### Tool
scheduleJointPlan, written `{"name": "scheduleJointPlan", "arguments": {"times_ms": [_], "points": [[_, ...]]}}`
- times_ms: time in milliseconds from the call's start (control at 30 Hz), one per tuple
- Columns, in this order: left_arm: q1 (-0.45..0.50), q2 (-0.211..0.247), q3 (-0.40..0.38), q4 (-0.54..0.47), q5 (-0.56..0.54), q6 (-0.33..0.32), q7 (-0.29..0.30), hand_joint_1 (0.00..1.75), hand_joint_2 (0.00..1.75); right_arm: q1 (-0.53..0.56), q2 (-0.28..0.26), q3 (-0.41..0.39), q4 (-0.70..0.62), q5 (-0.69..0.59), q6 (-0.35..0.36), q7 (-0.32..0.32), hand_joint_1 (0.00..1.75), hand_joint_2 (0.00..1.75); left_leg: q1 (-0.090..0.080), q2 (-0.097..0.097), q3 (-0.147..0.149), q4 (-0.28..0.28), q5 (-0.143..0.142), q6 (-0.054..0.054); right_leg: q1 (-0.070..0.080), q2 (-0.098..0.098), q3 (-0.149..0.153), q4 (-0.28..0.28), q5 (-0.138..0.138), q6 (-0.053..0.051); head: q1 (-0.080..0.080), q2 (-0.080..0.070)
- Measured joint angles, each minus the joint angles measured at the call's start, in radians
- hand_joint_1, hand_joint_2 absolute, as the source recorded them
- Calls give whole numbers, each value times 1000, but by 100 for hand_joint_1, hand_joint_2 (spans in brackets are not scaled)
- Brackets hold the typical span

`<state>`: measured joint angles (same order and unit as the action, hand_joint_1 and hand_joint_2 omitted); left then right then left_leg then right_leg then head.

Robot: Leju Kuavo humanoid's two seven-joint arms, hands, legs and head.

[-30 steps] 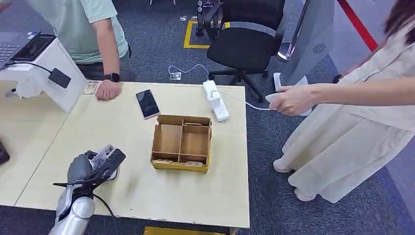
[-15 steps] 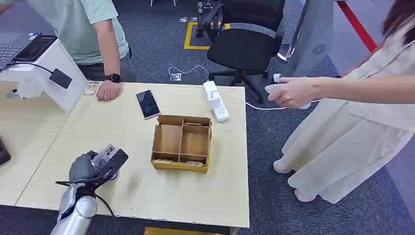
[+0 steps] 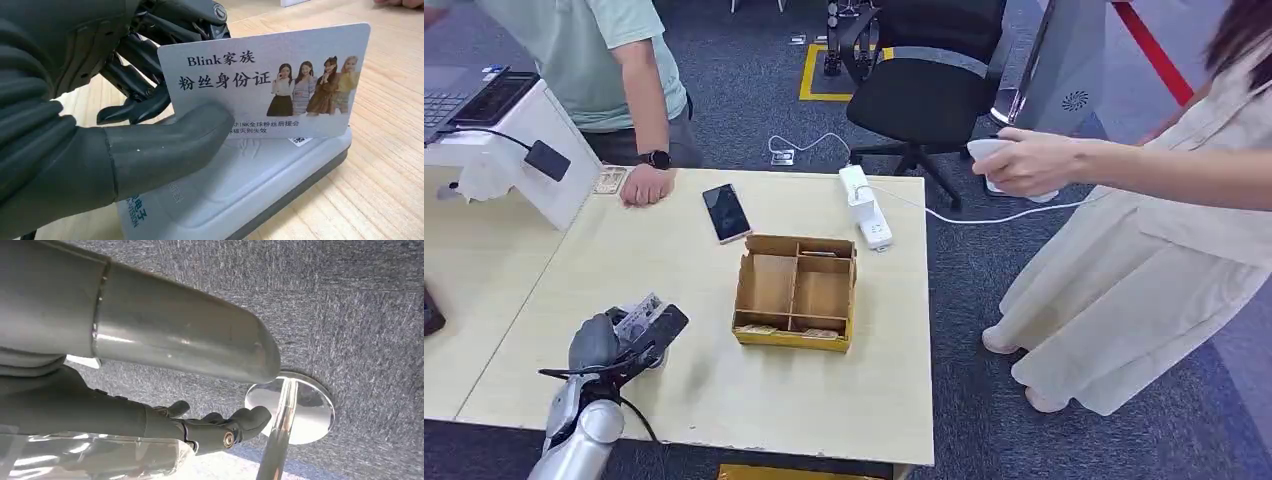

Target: Pass the card to the sensor for recognition and then transmit it.

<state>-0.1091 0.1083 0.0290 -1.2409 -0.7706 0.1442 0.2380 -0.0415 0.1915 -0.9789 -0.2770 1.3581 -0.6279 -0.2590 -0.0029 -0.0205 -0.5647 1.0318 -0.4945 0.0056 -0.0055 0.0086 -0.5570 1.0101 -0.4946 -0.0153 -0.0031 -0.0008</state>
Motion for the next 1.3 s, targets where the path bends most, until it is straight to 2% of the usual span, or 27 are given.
{"name": "scheduleJointPlan", "arguments": {"times_ms": [167, 267, 333, 467, 633, 867, 1000, 1200, 1300], "points": [[0, -2, -1, -10, 15, 6, -31, 175, 175, 0, 0, 0, 0, 2, 0, -4, 0, 0, 0, 0, 0, 0, 0, 0, 0, 0, 0, 0, 0, 0, 0, 0], [5, -3, -3, -21, 18, 38, -57, 175, 175, 0, 0, 0, 0, 4, 0, -5, 0, 0, 0, 0, 0, 0, 0, 0, 0, 0, -1, 0, 0, 0, 0, 0], [8, -8, -3, -38, 9, 89, -83, 175, 175, 0, 0, -1, 0, 6, 0, -6, 0, 0, 0, 0, -1, 0, 0, 0, 0, 0, -1, 0, 0, 0, 0, 0], [6, -21, -4, -78, -52, 233, -126, 175, 175, 0, 0, -1, 0, 11, 0, -9, 0, 0, 0, 0, -1, 0, 0, 0, 0, 0, -1, 0, 0, 0, 0, 0], [1, -35, -4, -104, -74, 302, -158, 175, 175, 0, 0, -1, 0, 13, 0, -10, 0, 0, 0, 0, -2, 0, 0, 0, 0, 0, -2, 0, 0, 0, 0, 0], [-15, -35, -4, -135, -73, 298, -158, 175, 175, 0, 0, -1, 0, 15, 1, -10, 0, 0, 0, 0, -1, 0, 0, 0, 0, 0, -2, 0, 0, 0, 0, 0], [-19, -31, -4, -135, -72, 254, -137, 175, 175, 0, 0, -3, 0, 13, 1, -13, 0, 0, 0, 0, -1, 0, 0, 0, 0, 0, -2, 0, 0, 0, 0, 0], [-19, -20, -4, -135, -72, 237, -135, 175, 175, 0, 0, -8, 0, 13, 1, -13, 0, 0, 0, 0, -2, 0, 0, 0, 0, 0, -2, 0, 0, 0, 0, 0], [-19, -9, -4, -135, -51, 187, -114, 175, 175, 0, 0, -11, 0, 13, 2, -13, 0, 0, 0, 0, -2, 0, 0, 0, 0, 0, -2, 0, 0, 0, 0, 0]]}}
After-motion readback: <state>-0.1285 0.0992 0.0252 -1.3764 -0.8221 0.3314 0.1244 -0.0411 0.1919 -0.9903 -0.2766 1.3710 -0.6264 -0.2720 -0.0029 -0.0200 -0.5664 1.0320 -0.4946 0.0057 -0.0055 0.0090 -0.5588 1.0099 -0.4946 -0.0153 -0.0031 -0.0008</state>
